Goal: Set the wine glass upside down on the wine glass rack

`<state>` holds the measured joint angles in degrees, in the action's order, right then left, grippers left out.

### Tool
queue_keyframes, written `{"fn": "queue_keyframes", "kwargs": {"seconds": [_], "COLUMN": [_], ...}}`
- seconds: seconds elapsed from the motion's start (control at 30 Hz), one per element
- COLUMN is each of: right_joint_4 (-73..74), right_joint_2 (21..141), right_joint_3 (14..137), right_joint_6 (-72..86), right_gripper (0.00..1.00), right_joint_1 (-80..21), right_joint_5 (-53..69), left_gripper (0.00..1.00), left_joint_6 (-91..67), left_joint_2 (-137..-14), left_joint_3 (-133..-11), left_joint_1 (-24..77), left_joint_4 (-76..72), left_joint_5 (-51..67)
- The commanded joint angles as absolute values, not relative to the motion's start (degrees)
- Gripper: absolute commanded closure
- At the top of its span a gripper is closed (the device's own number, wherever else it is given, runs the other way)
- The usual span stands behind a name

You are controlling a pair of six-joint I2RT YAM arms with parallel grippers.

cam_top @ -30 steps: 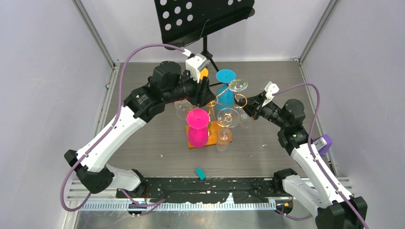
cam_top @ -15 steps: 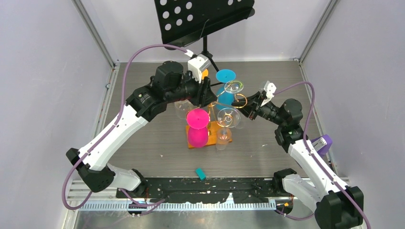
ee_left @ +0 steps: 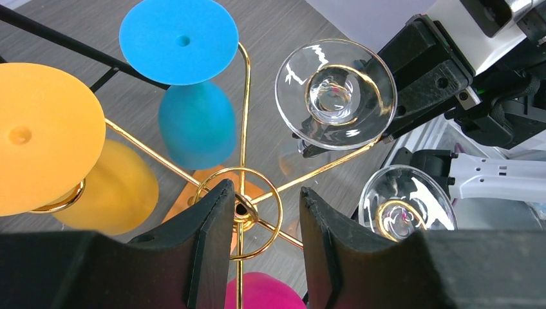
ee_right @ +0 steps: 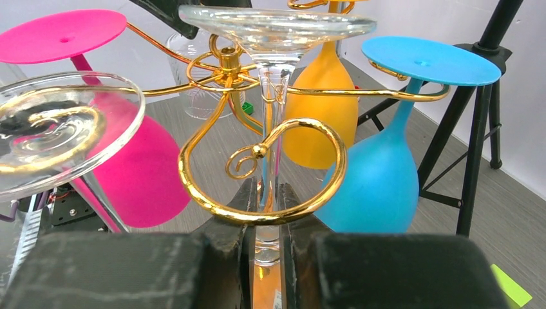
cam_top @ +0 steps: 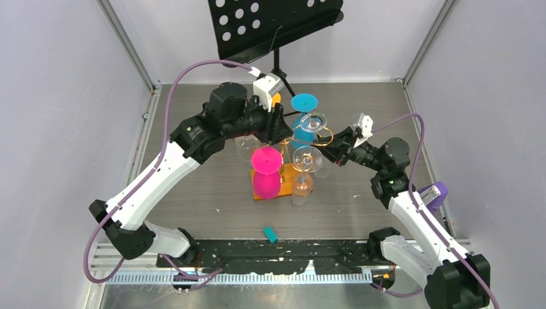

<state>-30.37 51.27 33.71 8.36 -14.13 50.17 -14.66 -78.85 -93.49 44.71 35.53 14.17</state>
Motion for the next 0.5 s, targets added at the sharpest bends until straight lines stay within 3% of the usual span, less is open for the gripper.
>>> {"fn": "queue_keyframes", "kwargs": {"seconds": [0.0, 0.47], "right_joint_4": [-38.43, -36.16], "right_joint_2": [47.63, 41.60], "right_joint_3": [33.88, 30.96], "right_joint_6": [9.42, 7.90], "right_gripper": [0.95, 0.95], "right_joint_1": [-13.96, -14.02], "right_joint_5": [48.94, 41.23], "left_gripper": [0.59, 0.60], "left_joint_6": [-15.11, -15.09], "left_joint_2": [-78.55, -78.72], "left_joint_3": [-93.52, -93.38], "left_joint_1": [44.47, 44.47], "left_joint_4": [33.41, 33.35], "left_joint_5": [15.29, 15.61]}}
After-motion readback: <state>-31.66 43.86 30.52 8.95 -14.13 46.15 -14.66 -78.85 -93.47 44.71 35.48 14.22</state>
